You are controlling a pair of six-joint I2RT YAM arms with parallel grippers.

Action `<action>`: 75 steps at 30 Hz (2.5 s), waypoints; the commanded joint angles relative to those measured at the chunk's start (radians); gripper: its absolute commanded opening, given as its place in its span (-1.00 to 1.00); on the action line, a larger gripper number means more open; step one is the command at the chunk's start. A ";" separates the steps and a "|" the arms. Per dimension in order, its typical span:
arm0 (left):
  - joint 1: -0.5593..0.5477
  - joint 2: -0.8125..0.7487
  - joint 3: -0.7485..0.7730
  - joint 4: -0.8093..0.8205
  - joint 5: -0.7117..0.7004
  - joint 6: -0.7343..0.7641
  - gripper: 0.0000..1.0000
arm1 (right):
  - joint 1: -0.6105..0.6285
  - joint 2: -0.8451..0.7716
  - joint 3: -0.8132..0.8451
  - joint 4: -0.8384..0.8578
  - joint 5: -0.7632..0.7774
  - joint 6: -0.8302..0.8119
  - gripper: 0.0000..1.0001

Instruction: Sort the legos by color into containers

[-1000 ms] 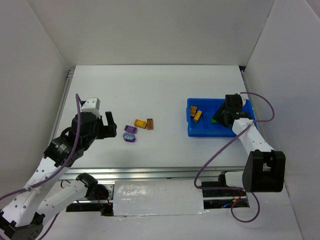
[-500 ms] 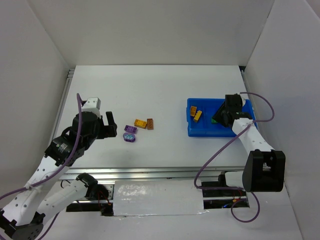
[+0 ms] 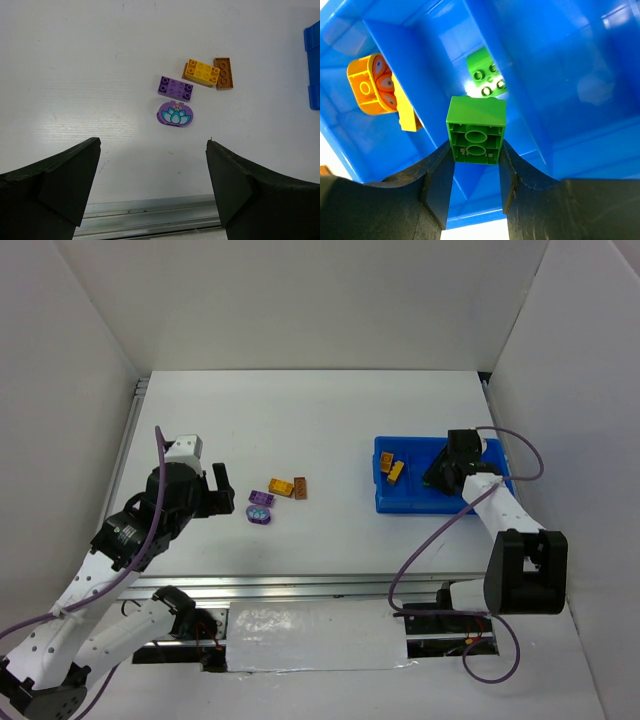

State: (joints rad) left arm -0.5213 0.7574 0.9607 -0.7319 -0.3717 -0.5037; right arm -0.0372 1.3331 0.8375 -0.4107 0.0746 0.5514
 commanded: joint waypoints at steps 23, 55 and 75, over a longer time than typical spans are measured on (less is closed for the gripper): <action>0.003 0.077 0.010 0.035 0.074 -0.041 0.99 | 0.075 -0.083 0.101 0.012 -0.095 -0.015 0.99; 0.107 0.370 0.087 -0.144 -0.105 -0.576 0.99 | 0.824 0.190 0.368 0.089 -0.119 -0.136 0.99; 0.176 0.102 0.064 -0.095 -0.251 -0.196 0.99 | 1.076 0.860 0.960 -0.105 -0.053 -0.289 0.80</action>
State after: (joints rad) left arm -0.3515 0.8658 1.0214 -0.8848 -0.6151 -0.7528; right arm 1.0050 2.1754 1.7435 -0.4889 -0.0135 0.2703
